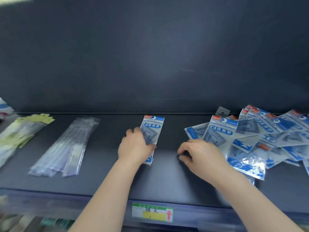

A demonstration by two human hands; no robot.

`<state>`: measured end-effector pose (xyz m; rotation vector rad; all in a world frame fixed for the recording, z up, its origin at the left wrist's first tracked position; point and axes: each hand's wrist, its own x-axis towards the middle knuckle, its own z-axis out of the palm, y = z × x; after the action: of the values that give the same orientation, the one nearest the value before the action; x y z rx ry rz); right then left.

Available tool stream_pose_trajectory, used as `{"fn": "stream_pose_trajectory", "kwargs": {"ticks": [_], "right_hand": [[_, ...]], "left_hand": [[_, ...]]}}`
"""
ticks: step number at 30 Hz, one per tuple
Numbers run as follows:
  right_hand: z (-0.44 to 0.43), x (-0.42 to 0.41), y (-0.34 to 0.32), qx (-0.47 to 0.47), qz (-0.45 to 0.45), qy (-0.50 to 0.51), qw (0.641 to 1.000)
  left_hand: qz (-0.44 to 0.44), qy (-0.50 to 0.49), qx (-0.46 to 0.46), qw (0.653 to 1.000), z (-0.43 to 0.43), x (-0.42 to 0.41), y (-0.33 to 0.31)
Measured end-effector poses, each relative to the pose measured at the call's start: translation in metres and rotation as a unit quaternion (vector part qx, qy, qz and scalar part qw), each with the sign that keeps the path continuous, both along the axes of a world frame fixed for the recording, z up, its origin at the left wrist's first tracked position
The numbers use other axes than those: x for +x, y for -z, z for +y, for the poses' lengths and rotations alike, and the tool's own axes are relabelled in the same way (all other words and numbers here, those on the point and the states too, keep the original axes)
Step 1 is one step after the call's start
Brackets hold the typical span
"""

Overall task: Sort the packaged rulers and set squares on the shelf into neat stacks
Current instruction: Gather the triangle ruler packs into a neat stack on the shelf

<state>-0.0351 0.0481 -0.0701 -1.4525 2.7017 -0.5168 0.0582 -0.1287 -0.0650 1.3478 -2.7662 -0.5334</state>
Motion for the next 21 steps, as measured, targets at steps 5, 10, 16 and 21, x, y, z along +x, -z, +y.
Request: {"fn": "stream_pose_trajectory", "kwargs": {"ticks": [5, 10, 16, 21], "right_hand": [[0.036, -0.019, 0.002, -0.034, 0.047, 0.066, 0.996], [0.084, -0.042, 0.004, -0.009, 0.08, 0.17, 0.982], [0.121, -0.049, 0.0, 0.075, 0.0, 0.146, 0.986], [0.136, -0.051, -0.019, 0.101, -0.054, 0.152, 0.982]], "left_hand": [[0.039, 0.042, -0.091, 0.994, 0.041, -0.018, -0.01], [0.09, 0.181, 0.019, 0.979, 0.107, -0.065, -0.013], [-0.024, 0.152, 0.046, 0.987, 0.13, -0.089, -0.006], [0.091, 0.098, 0.083, 0.988, 0.112, -0.084, -0.004]]}}
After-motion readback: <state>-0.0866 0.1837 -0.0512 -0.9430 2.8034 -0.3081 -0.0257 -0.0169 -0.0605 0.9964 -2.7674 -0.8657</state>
